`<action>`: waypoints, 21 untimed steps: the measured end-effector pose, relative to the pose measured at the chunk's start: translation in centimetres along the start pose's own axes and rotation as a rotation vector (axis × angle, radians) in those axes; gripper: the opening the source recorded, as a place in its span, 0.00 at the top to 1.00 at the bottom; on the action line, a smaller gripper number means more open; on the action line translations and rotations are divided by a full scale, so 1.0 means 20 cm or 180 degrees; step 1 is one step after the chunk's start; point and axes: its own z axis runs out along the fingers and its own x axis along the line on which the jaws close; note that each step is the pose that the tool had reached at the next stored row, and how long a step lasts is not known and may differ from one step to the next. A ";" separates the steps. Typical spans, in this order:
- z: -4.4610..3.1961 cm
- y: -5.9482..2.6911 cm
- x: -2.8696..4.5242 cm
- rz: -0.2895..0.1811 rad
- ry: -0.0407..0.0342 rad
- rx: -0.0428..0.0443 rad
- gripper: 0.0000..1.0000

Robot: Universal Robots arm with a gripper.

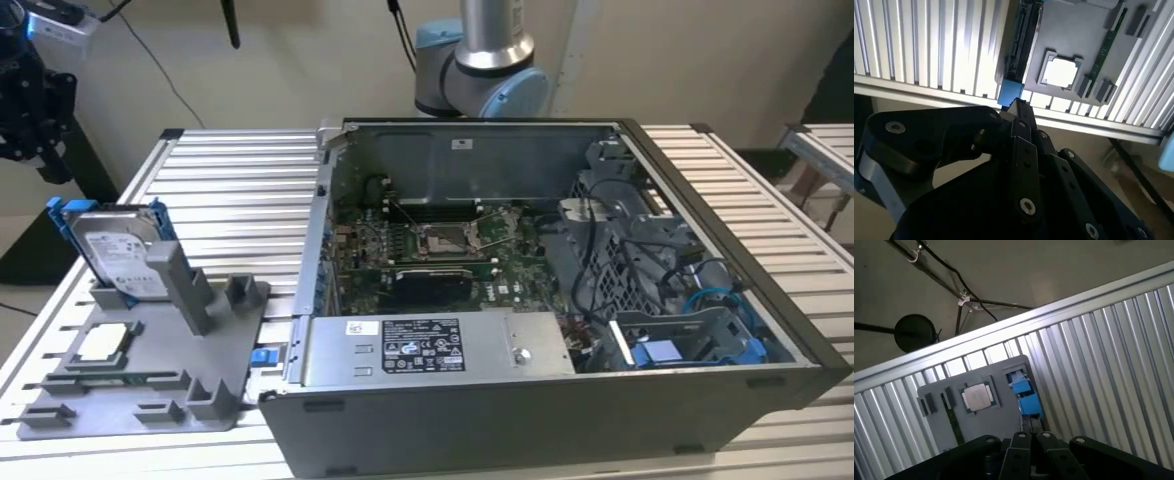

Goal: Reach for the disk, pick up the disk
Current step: 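Pick up the disk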

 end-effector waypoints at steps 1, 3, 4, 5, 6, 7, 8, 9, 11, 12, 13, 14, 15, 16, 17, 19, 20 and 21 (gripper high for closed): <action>0.001 0.000 0.000 -0.0049 0.0000 0.0001 1.00; 0.002 0.001 0.000 -0.0148 -0.0001 0.0002 1.00; 0.003 0.001 0.000 -0.0195 -0.0001 0.0001 1.00; 0.004 0.001 0.000 -0.0239 -0.0002 0.0002 1.00; 0.006 0.001 0.000 -0.0282 -0.0002 0.0001 1.00; 0.008 0.001 0.000 -0.0320 -0.0003 0.0001 1.00; 0.009 0.001 0.000 -0.0359 -0.0003 0.0001 1.00; 0.009 0.001 0.000 -0.0373 -0.0002 0.0001 1.00; 0.009 0.000 0.000 -0.0376 -0.0003 0.0001 1.00; 0.009 0.001 0.000 -0.0377 -0.0002 0.0000 1.00; 0.009 0.000 0.000 -0.0378 -0.0002 0.0000 0.00; 0.009 0.000 0.000 -0.0379 -0.0003 0.0001 0.00; 0.010 0.001 0.000 -0.0379 -0.0002 0.0001 0.00; 0.017 0.001 0.000 -0.0379 -0.0003 0.0001 0.00; 0.024 0.001 0.000 -0.0379 -0.0003 0.0002 0.00; 0.042 -0.001 -0.001 -0.0382 -0.0001 0.0001 0.00; 0.051 -0.001 -0.002 -0.0387 -0.0002 0.0001 0.00; 0.060 -0.002 -0.002 -0.0399 -0.0002 0.0001 0.00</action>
